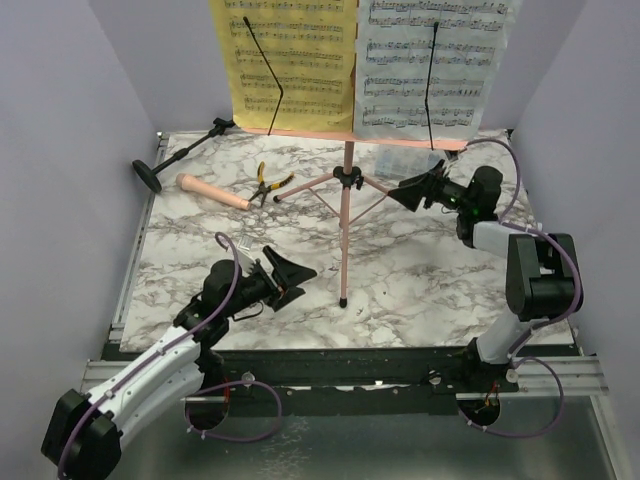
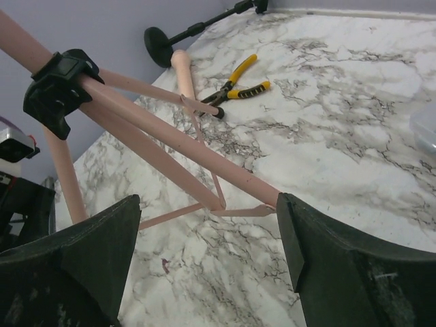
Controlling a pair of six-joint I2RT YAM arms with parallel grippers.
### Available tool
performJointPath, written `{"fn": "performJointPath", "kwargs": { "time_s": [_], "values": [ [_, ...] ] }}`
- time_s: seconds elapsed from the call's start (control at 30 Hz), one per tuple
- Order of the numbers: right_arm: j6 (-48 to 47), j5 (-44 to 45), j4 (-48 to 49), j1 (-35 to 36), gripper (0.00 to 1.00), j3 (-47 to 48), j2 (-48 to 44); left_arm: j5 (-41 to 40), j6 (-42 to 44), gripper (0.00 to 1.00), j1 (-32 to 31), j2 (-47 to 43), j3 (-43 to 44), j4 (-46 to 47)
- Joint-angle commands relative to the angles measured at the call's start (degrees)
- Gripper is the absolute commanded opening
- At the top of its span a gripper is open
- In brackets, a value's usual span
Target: Set up the instrument practice props
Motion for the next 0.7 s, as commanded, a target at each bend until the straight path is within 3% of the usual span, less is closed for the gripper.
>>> {"fn": "performJointPath", "kwargs": {
  "time_s": [0.0, 0.23, 0.4, 0.53, 0.67],
  "values": [
    [-3.7, -7.5, 11.0, 1.0, 0.87, 2.9, 3.3, 0.0, -1.3, 0.99, -0.2, 8.3, 2.2, 12.1],
    [-11.5, -3.7, 6.8, 5.2, 0.84, 4.3, 4.7, -0.2, 4.0, 0.94, -0.4, 21.9, 9.0, 15.7],
    [-20.0, 3.6, 2.2, 7.8, 0.73, 4.0, 4.2, 1.8, 4.9, 0.77, -0.8, 31.0, 13.7, 20.1],
    [-21.7, 10.4, 4.5, 7.9, 0.7, 1.5, 3.2, 1.6, 8.1, 0.73, -1.0, 35.1, 17.6, 20.1],
    [-20.3, 14.4, -0.1, 8.0, 0.66, 2.3, 2.3, 1.8, 10.2, 0.7, -1.0, 38.3, 21.1, 20.1]
  ]
}}
